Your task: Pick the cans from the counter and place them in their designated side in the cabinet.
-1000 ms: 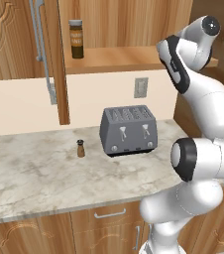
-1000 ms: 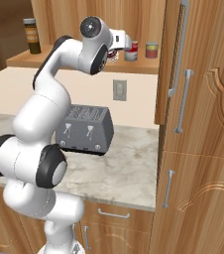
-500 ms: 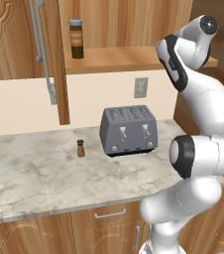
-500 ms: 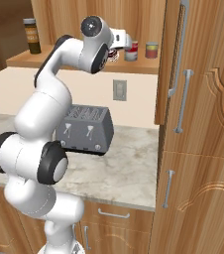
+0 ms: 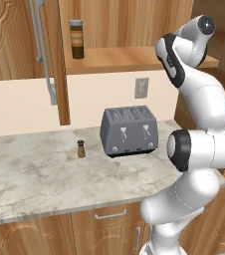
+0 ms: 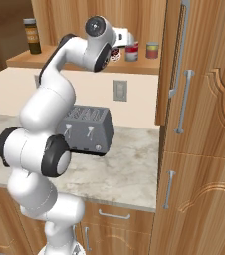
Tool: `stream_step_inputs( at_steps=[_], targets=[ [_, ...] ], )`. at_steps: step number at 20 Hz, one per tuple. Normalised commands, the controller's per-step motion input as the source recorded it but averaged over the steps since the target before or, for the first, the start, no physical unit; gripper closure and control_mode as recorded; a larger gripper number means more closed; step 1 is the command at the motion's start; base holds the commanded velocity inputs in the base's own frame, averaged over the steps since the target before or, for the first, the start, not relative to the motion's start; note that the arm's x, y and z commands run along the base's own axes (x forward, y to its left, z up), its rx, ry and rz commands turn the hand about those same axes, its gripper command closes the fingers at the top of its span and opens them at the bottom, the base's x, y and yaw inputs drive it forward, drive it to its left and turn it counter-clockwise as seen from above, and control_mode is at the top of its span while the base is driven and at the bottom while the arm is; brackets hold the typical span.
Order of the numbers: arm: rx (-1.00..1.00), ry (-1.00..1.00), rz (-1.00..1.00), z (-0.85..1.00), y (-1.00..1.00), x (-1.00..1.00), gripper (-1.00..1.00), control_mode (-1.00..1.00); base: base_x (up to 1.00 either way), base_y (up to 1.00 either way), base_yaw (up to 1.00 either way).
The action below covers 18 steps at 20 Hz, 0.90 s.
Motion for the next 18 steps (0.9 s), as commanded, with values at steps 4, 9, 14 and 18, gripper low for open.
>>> stream_step_inputs(
  at_steps=[4,9,14,18],
  targets=[
    [0.00,-0.05,0.02,-0.04,-0.02,0.29,-1.00,-1.00,0.00,0.00,0.00],
    [0.00,-0.09,0.02,0.00,-0.05,0.23,-1.00,-1.00,0.00,0.00,0.00],
    [0.00,-0.12,0.04,0.07,-0.01,-0.02,-1.00,-1.00,0.00,0.00,0.00],
    [0.00,-0.13,0.06,0.09,0.00,-0.20,-1.00,-1.00,0.00,0.00,0.00]
  ],
)
